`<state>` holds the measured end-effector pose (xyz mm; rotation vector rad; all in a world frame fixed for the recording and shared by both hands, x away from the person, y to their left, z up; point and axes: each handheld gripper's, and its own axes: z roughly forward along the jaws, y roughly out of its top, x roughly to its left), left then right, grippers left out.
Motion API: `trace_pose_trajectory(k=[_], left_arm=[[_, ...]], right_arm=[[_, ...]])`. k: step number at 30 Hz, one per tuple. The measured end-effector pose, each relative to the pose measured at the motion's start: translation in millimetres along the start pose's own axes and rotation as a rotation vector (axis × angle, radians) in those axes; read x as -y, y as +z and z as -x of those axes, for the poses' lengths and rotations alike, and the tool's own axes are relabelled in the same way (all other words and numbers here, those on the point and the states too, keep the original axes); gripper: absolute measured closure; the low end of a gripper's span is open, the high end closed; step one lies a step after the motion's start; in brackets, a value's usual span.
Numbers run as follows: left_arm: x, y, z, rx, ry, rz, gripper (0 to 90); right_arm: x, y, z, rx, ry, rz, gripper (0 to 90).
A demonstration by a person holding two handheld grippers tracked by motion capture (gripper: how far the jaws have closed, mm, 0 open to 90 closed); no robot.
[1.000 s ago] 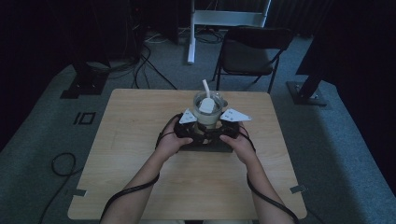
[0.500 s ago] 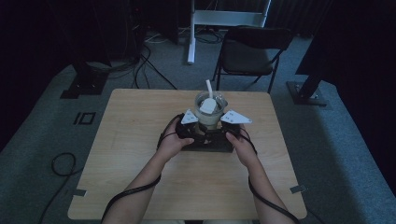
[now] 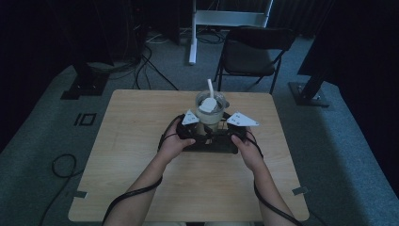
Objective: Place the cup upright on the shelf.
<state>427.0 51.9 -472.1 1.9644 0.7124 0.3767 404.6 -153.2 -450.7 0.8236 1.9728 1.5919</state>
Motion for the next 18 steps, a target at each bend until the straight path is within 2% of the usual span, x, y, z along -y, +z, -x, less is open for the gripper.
trace_pose_trajectory(k=[2, 5, 10, 13, 18], left_arm=[[-0.3, -0.9, 1.1, -0.008, 0.000, 0.004, 12.6], [-0.4, -4.6, 2.2, -0.020, -0.006, 0.018, 12.7], [-1.4, -16.0, 3.7, -0.012, -0.024, 0.055, 15.3], [-1.4, -23.1, 6.2, -0.017, -0.013, 0.062, 15.3], [-1.0, -35.5, 9.1, -0.032, -0.041, 0.100, 14.8]], right_arm=[[1.3, -2.2, 1.5, -0.004, 0.016, -0.002, 9.1], [2.3, -4.7, 2.3, 0.001, 0.012, -0.004, 9.1], [5.6, -12.1, 2.8, 0.000, 0.014, -0.011, 9.1], [7.1, -17.4, 3.5, 0.009, 0.017, -0.017, 9.1], [6.4, -29.6, 6.8, 0.035, 0.018, -0.016, 9.1]])
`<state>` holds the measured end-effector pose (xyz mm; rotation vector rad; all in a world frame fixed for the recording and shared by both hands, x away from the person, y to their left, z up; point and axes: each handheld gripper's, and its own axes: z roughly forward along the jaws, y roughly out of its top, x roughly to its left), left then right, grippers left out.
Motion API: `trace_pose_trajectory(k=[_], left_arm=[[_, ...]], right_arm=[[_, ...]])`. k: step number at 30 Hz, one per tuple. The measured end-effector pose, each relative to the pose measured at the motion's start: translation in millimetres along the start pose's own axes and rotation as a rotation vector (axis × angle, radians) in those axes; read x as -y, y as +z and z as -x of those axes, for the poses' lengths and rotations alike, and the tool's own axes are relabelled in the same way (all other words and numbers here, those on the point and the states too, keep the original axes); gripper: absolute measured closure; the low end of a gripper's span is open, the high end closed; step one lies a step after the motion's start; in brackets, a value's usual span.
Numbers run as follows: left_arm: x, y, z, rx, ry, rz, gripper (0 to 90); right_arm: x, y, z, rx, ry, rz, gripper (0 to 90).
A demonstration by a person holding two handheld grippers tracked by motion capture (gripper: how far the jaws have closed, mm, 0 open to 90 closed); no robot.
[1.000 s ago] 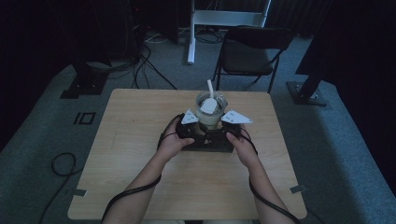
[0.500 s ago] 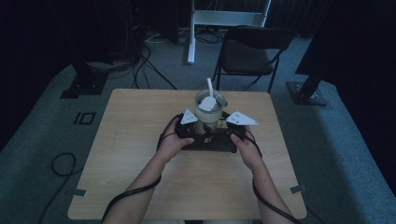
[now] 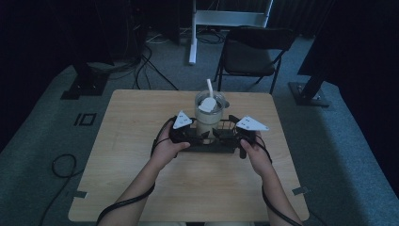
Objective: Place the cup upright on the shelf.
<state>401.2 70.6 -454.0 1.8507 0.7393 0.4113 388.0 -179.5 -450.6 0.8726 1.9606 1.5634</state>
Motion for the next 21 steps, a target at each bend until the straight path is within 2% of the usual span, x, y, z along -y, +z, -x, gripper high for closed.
trace_pose_trajectory(k=[6, 9, 12, 16, 21], left_arm=[[6.9, -14.5, -1.7, -0.035, -0.022, 0.013, 13.5], [10.9, -23.1, -2.5, -0.035, -0.038, 0.028, 12.0], [16.7, -33.2, -3.3, -0.052, -0.028, 0.031, 9.8], [24.8, -47.5, -8.5, -0.073, -0.054, 0.047, 9.6], [38.1, -66.0, -16.7, -0.105, -0.074, 0.036, 9.6]], right_arm=[[0.6, -10.9, 3.4, 0.022, -0.002, 0.000, 9.1], [1.7, -18.4, 6.9, 0.043, -0.002, -0.007, 9.1], [3.8, -25.5, 10.0, 0.058, 0.006, -0.009, 9.1], [9.1, -33.6, 12.7, 0.071, 0.006, -0.014, 9.1], [18.6, -42.9, 17.2, 0.094, 0.019, -0.029, 9.1]])
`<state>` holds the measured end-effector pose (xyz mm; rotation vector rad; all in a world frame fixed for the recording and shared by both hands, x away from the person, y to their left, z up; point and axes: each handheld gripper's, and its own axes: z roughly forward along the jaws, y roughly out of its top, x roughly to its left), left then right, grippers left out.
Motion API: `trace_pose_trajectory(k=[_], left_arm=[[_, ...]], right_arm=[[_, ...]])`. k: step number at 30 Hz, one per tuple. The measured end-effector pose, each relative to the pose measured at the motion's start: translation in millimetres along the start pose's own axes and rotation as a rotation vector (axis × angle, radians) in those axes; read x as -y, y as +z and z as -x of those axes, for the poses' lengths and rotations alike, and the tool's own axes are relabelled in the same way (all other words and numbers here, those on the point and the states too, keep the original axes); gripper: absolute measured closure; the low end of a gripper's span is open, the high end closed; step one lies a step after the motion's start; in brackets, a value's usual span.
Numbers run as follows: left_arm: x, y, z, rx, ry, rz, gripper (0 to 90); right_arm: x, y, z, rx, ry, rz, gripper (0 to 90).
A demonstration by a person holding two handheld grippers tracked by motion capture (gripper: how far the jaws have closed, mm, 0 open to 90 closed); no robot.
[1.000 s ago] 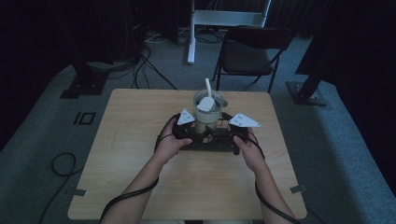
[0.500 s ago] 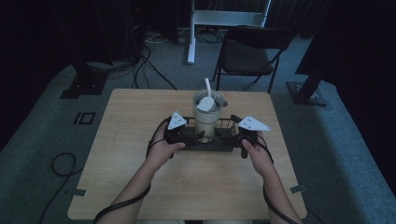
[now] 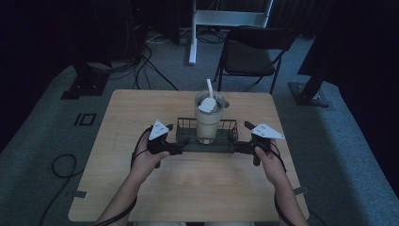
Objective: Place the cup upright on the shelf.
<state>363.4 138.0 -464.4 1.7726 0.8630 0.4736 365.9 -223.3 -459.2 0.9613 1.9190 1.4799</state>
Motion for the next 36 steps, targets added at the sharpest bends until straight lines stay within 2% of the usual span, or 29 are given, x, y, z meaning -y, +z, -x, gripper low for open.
trace_pose_trajectory(k=[2, 5, 7, 9, 10, 19, 22, 26, 28, 36], left_arm=[[5.4, -7.0, -4.6, -0.016, -0.023, -0.005, 9.6], [12.9, -16.7, -11.4, -0.051, -0.017, -0.021, 9.6], [17.5, -23.4, -16.5, -0.068, -0.045, -0.014, 9.6], [21.5, -29.8, -19.3, -0.091, -0.030, -0.007, 9.6], [23.5, -32.7, -20.6, -0.099, -0.034, -0.011, 9.6], [50.1, -50.6, -34.0, -0.141, -0.079, -0.063, 9.6], [58.0, -56.0, -37.1, -0.157, -0.106, -0.051, 9.6], [66.2, -64.1, -41.6, -0.180, -0.139, -0.058, 9.6], [70.4, -69.0, -44.7, -0.197, -0.133, -0.074, 9.6], [86.9, -87.4, -53.3, -0.250, -0.166, -0.124, 9.6]], right_arm=[[3.9, -3.9, 2.2, 0.010, 0.011, -0.005, 9.1], [10.0, -9.7, 5.6, 0.021, 0.015, -0.011, 9.1], [14.6, -13.9, 8.1, 0.029, 0.023, -0.020, 9.1], [19.7, -18.0, 10.6, 0.045, 0.035, -0.019, 9.1], [24.5, -21.5, 12.6, 0.056, 0.052, -0.018, 9.1], [42.2, -33.3, 23.2, 0.114, 0.078, -0.037, 9.1], [47.9, -37.7, 26.4, 0.131, 0.082, -0.057, 9.1], [56.5, -43.8, 29.6, 0.155, 0.088, -0.087, 9.1], [61.3, -47.2, 31.0, 0.163, 0.095, -0.097, 9.1], [76.7, -62.9, 37.9, 0.201, 0.114, -0.143, 9.1]])
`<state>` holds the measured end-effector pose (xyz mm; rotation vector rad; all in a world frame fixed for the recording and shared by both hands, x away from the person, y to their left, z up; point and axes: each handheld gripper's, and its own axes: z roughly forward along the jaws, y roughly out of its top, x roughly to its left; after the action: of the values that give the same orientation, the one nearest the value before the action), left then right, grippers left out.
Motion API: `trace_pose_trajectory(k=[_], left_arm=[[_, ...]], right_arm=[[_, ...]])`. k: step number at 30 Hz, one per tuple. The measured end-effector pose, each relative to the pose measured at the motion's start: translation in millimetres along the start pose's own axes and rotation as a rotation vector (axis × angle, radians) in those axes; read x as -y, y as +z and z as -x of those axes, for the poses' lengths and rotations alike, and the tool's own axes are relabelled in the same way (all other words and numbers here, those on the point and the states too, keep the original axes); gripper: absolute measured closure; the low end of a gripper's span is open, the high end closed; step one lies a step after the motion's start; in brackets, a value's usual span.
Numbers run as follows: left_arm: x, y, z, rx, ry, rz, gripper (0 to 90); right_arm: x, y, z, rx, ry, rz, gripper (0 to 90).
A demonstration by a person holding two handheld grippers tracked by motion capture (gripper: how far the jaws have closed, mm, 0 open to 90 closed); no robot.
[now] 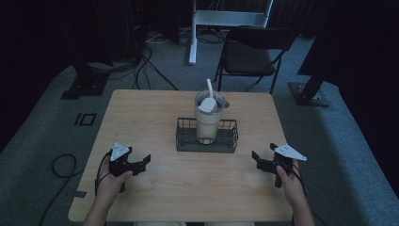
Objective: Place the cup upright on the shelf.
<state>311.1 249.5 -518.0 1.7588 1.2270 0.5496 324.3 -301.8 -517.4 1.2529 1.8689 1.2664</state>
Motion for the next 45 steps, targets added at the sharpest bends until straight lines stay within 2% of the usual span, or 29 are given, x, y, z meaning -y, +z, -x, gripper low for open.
trace_pose_trajectory(k=[2, 5, 8, 10, 12, 14, 19, 22, 27, 31, 38, 40, 42, 45], left_arm=[[3.6, -4.9, -4.8, -0.029, -0.009, -0.001, 9.6], [9.3, -11.8, -12.2, -0.056, -0.059, -0.015, 9.6], [14.5, -17.5, -18.2, -0.104, -0.046, -0.038, 9.6], [18.1, -23.0, -23.8, -0.138, -0.054, -0.056, 5.3], [21.0, -27.2, -28.4, -0.145, -0.073, -0.059, 2.7], [23.8, -31.1, -31.9, -0.163, -0.066, -0.068, 2.6], [34.6, -39.1, -37.0, -0.174, -0.079, -0.133, 2.7], [42.1, -42.3, -40.9, -0.186, -0.110, -0.171, 2.7], [50.1, -47.0, -47.3, -0.214, -0.180, -0.177, 2.8], [53.3, -48.7, -50.2, -0.237, -0.179, -0.186, 2.8], [53.9, -48.0, -46.6, -0.260, -0.137, -0.211, 2.9], [53.8, -47.1, -44.4, -0.274, -0.114, -0.228, 3.1], [53.9, -45.3, -40.4, -0.292, -0.068, -0.256, 3.1], [53.6, -42.8, -33.6, -0.299, -0.064, -0.259, 3.2]], right_arm=[[3.3, -3.3, 1.7, 0.021, -0.008, -0.023, 9.1], [12.7, -10.2, 4.7, 0.027, 0.009, -0.053, 9.1], [16.6, -12.4, 5.2, 0.031, 0.005, -0.075, 9.1], [19.8, -14.5, 5.3, 0.034, 0.011, -0.094, 9.1], [22.4, -16.0, 5.0, 0.036, 0.016, -0.110, 9.1], [24.7, -17.3, 4.4, 0.040, 0.022, -0.124, 9.1], [31.2, -19.2, 2.3, 0.039, 0.023, -0.159, 9.1], [35.9, -19.6, 2.5, 0.042, 0.018, -0.184, 9.1], [41.3, -21.5, 2.8, 0.032, 0.024, -0.216, 9.1], [43.2, -22.4, 2.1, 0.022, 0.022, -0.237, 9.1], [44.4, -21.1, -2.0, 0.034, -0.015, -0.291, 9.1], [44.9, -20.2, -2.9, 0.036, -0.030, -0.313, 9.1], [45.6, -19.0, -3.9, 0.036, -0.044, -0.347, 9.1], [45.7, -19.1, -3.3, 0.034, -0.034, -0.350, 9.1]])
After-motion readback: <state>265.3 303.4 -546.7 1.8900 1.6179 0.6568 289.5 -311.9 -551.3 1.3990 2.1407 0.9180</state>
